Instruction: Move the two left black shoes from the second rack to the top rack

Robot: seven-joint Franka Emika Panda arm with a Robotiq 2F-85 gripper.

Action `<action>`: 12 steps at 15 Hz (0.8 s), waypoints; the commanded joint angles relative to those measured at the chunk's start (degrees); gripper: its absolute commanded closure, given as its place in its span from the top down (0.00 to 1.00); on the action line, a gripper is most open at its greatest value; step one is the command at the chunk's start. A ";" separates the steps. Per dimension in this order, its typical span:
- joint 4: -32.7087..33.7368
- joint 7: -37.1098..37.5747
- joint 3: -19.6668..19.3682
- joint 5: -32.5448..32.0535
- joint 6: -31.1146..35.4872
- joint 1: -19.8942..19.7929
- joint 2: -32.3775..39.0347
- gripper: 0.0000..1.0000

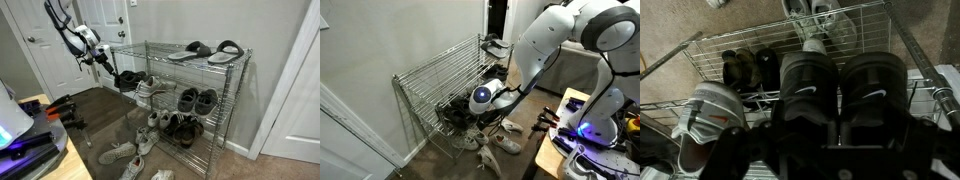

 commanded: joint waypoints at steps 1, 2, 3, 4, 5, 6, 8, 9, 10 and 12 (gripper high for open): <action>0.15 0.19 0.67 -0.45 -0.36 -0.63 -0.06 1.00; 0.31 2.38 -0.73 -1.87 -0.42 0.73 0.13 1.00; 1.17 5.27 -2.04 -2.58 -1.10 2.27 0.70 1.00; 1.82 6.69 -2.81 -3.42 -1.45 3.07 1.08 1.00; 2.59 8.91 -3.26 -4.05 -1.52 3.39 1.55 1.00; 3.20 10.85 -3.72 -4.61 -1.71 3.78 1.93 1.00; 4.88 13.27 -3.06 -4.05 -1.33 2.86 3.35 1.00; 6.12 13.12 -2.15 -2.91 -1.15 1.83 4.57 1.00; 7.13 13.35 -1.82 -2.44 -1.41 1.40 5.49 1.00; 10.11 12.64 -1.21 -0.83 -2.60 0.20 8.46 1.00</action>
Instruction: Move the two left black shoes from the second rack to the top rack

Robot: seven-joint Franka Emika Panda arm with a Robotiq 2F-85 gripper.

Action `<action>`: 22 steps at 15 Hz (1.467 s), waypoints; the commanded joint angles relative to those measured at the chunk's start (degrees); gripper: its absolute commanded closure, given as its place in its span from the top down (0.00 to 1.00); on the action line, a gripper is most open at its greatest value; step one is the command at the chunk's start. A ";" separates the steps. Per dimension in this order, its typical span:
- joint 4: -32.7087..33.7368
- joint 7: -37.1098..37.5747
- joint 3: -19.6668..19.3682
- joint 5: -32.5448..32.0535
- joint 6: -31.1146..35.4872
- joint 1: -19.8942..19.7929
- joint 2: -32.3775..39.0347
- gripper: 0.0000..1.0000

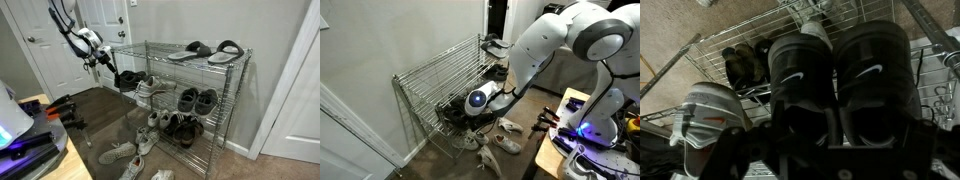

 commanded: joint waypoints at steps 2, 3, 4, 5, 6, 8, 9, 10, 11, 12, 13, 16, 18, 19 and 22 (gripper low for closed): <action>7.19 -0.22 1.87 3.46 -3.63 -3.32 6.41 1.00; 8.67 -0.53 1.94 4.45 -4.72 -3.74 7.30 1.00; 9.74 -0.81 2.15 5.09 -5.06 -4.31 8.08 1.00; 10.66 -0.80 2.20 5.54 -5.38 -4.59 8.82 1.00; 11.36 -0.94 2.37 6.18 -5.91 -4.78 9.26 1.00; 12.45 -1.20 2.61 6.53 -6.41 -4.87 10.01 1.00; 12.65 -1.27 2.70 6.23 -6.49 -4.61 10.00 1.00; 12.73 -1.26 2.73 5.80 -6.21 -4.36 9.95 1.00; 12.45 -0.67 2.28 4.86 -5.98 -3.47 9.41 1.00; 12.04 0.21 1.74 4.06 -5.94 -2.51 8.72 1.00; 11.16 2.37 0.10 2.37 -6.76 -0.41 7.50 1.00; 9.48 6.97 -2.70 -2.49 -6.99 3.21 5.28 1.00; 9.69 9.64 -3.16 -5.03 -8.23 4.04 4.86 1.00; 10.28 10.07 -2.85 -5.50 -9.41 3.83 5.16 1.00; 12.38 7.98 -0.56 -4.13 -12.87 1.02 7.21 1.00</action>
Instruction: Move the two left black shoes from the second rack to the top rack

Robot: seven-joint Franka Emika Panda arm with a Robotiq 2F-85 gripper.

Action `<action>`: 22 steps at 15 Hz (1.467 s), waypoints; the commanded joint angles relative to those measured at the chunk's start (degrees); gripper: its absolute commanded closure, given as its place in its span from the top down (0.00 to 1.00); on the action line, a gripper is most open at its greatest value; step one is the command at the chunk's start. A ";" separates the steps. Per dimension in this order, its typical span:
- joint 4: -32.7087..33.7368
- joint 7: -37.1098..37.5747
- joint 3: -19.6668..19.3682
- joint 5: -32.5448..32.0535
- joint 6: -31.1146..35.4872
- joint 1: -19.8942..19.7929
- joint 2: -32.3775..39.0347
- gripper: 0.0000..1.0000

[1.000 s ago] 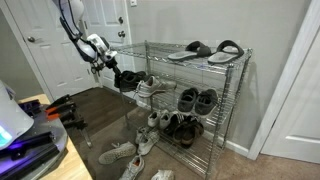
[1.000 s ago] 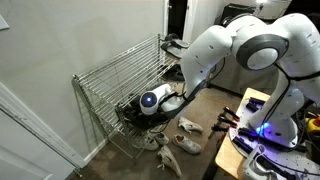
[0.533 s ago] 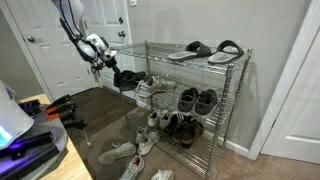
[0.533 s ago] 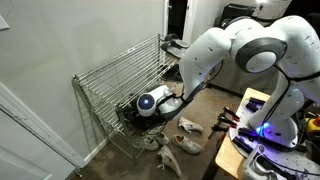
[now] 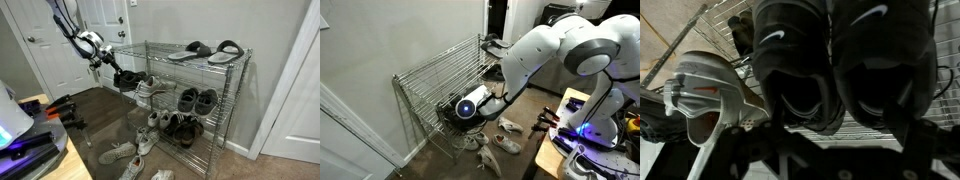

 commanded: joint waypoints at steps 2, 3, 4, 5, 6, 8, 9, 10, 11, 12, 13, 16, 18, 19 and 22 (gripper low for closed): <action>2.09 -2.08 3.78 0.98 -3.82 -5.33 2.32 1.00; 2.87 -3.23 4.89 1.52 -3.77 -6.99 3.33 1.00; 3.37 -3.99 5.87 1.88 -3.56 -8.36 3.96 1.00; 3.98 -5.19 6.97 2.13 -2.63 -9.96 4.77 1.00; 4.55 -6.15 7.90 2.20 -2.26 -11.22 5.34 1.00; 5.67 -8.49 10.00 2.51 -0.78 -13.73 6.29 1.00; 6.22 -10.01 11.06 2.60 0.17 -14.81 6.80 1.00; 6.62 -11.18 11.94 2.67 1.17 -15.70 7.21 1.00; 6.61 -13.11 13.14 2.36 3.99 -16.85 7.48 1.00; 6.85 -14.80 13.85 2.43 5.86 -17.52 7.94 1.00; 6.91 -17.01 14.55 2.73 7.27 -18.04 8.42 0.95; 7.03 -22.25 15.41 4.71 9.45 -19.03 9.09 0.70; 6.90 -24.57 15.00 7.04 9.16 -18.75 8.80 0.56; 6.78 -25.18 14.58 8.29 8.43 -18.28 8.53 0.49; 5.82 -25.59 13.18 10.85 8.72 -16.97 7.46 0.30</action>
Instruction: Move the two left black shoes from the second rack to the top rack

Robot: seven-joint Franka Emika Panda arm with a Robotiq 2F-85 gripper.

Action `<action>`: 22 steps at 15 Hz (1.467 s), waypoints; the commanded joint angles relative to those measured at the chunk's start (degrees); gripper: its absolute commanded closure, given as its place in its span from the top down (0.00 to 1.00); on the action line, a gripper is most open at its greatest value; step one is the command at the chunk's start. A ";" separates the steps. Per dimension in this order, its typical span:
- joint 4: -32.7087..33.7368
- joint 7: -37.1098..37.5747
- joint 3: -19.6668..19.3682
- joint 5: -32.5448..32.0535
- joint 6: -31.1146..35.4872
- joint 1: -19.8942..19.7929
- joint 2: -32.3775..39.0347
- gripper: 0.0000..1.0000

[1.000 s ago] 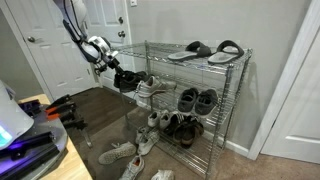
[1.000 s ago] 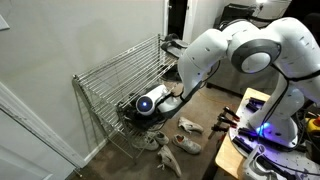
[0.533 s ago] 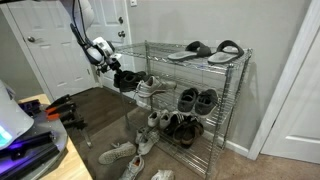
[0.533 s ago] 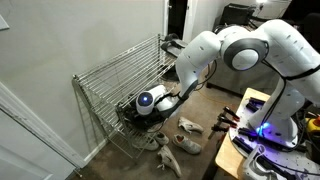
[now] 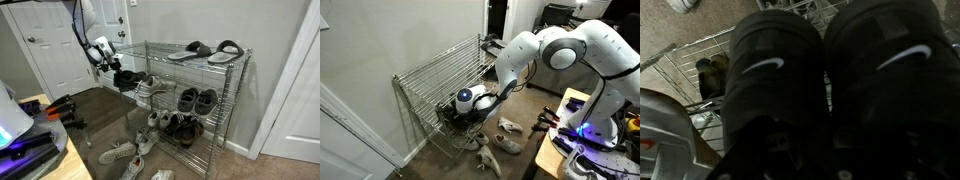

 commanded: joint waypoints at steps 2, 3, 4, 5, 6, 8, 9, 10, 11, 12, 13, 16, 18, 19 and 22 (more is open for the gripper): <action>-2.10 -1.35 -1.62 4.04 1.60 1.62 -1.77 0.17; -3.80 -0.15 -2.16 4.03 2.00 2.43 -3.45 0.11; -4.69 0.29 -2.65 4.16 2.06 3.27 -4.41 0.05; -6.82 2.90 -4.63 2.66 2.50 5.84 -6.49 0.05; -8.21 5.43 -6.70 1.13 3.37 8.34 -7.73 0.07; -10.94 12.13 -12.31 -2.50 5.92 14.46 -9.60 0.05; -11.60 17.21 -16.11 -5.25 7.41 18.34 -10.02 0.06; -12.56 21.27 -18.79 -7.99 8.03 21.48 -10.39 0.06; -13.81 25.49 -21.12 -10.90 7.89 24.52 -11.01 0.06; -14.65 29.28 -22.68 -13.59 7.30 26.77 -11.40 0.06; -15.48 32.70 -23.64 -16.10 6.19 28.51 -11.82 0.06; -17.63 41.20 -23.55 -23.05 1.69 30.86 -13.25 0.06; -18.91 44.32 -20.89 -25.69 -3.40 30.06 -14.44 0.06; -20.24 46.19 -19.37 -25.93 -7.03 29.80 -15.60 0.06; -25.06 47.37 -12.91 -23.25 -17.47 27.58 -20.03 0.06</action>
